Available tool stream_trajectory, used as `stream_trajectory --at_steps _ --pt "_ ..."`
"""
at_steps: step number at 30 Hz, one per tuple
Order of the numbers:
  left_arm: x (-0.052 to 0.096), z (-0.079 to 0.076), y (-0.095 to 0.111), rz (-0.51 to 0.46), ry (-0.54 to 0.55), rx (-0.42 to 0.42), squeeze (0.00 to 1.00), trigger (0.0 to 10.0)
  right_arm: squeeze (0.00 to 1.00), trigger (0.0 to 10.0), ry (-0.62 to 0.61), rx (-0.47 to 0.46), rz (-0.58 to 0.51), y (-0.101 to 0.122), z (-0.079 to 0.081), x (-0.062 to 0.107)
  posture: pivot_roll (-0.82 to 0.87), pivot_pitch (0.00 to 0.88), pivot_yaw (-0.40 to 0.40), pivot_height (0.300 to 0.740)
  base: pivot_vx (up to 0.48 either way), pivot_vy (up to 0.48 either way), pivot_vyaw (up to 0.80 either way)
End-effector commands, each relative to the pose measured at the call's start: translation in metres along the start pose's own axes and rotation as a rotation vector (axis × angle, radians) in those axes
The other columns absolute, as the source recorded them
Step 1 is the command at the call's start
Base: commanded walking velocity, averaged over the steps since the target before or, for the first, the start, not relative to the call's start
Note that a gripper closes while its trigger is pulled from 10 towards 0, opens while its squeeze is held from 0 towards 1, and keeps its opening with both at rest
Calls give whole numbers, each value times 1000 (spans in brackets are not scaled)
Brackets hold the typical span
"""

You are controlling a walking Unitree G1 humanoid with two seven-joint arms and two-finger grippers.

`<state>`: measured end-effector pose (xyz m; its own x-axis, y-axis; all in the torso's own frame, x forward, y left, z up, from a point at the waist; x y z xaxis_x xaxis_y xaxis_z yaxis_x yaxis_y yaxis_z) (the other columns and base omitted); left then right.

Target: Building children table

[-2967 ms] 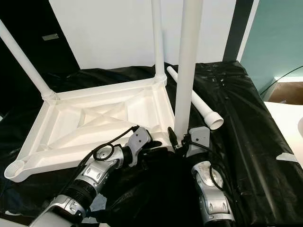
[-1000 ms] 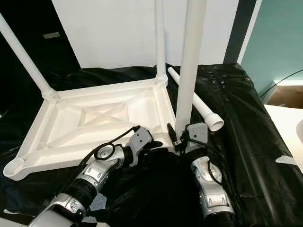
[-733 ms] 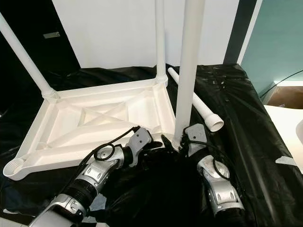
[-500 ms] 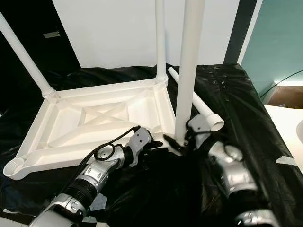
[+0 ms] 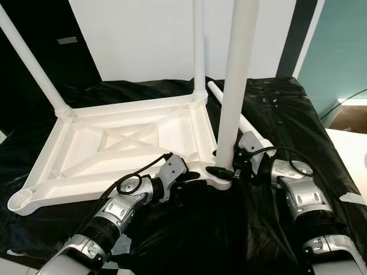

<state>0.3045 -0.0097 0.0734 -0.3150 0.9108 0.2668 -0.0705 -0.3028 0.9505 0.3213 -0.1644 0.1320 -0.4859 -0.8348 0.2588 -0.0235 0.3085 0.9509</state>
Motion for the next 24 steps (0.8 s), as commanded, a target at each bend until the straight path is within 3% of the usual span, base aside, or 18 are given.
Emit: stream_trajectory --at_steps 1,4,6,7,9,10,11,14,20,22,24 --pt "10 -16 -43 131 -30 115 0 10000 0 0 30 -30 84 -19 9 6 -47 0 46 740 0 0 0" --pt "9 -17 -43 131 -32 116 0 10000 0 0 16 -56 54 -21 17 2 -47 0 47 740 0 0 0" --pt "9 -18 -43 131 -35 118 0 10000 0 0 -140 -80 -94 -10 24 -16 -48 0 47 740 0 0 0" --pt "9 -18 -43 131 -35 118 0 10000 0 0 -140 -80 -94 -10 24 -16 -48 0 47 740 0 0 0" --pt "8 -19 -43 131 -36 119 0 10000 0 0 -342 -117 -231 2 21 -24 -48 0 47 740 0 0 0" --pt "8 -19 -43 131 -36 119 0 10000 0 0 -342 -117 -231 2 21 -24 -48 0 47 740 0 0 0" --pt "7 -18 -42 129 -38 118 0 10000 0 0 -541 -150 -306 5 21 -25 -47 0 50 740 0 0 0" --pt "7 -18 -42 130 -40 113 0 10000 0 0 -648 -160 -329 6 22 -23 -47 0 53 740 0 0 0" --pt "7 -18 -42 129 -41 113 0 10000 0 0 -686 -157 -337 9 23 -22 -47 0 53 740 0 0 0" --pt "7 -18 -42 128 -39 120 0 10000 0 0 -834 -157 -333 10 11 -19 -37 0 45 740 0 0 0" --pt "6 -18 -41 126 -36 123 0 10000 0 0 -854 -155 -324 10 9 -21 -36 0 42 740 0 0 0"
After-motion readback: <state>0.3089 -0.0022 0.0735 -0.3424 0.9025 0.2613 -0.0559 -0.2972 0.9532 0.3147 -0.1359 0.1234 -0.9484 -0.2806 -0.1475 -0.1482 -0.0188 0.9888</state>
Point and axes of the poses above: a point about 5 cm out from each wrist's last joint towards the gripper, its own x axis pointing back from the gripper into the wrist, its own y axis along the axis of the wrist's last joint, z = x × y, the point moved 4 cm from there along -x, pointing out of the wrist towards the gripper, and after that the axes turned 6 degrees about -x, right-handed, at the moved point
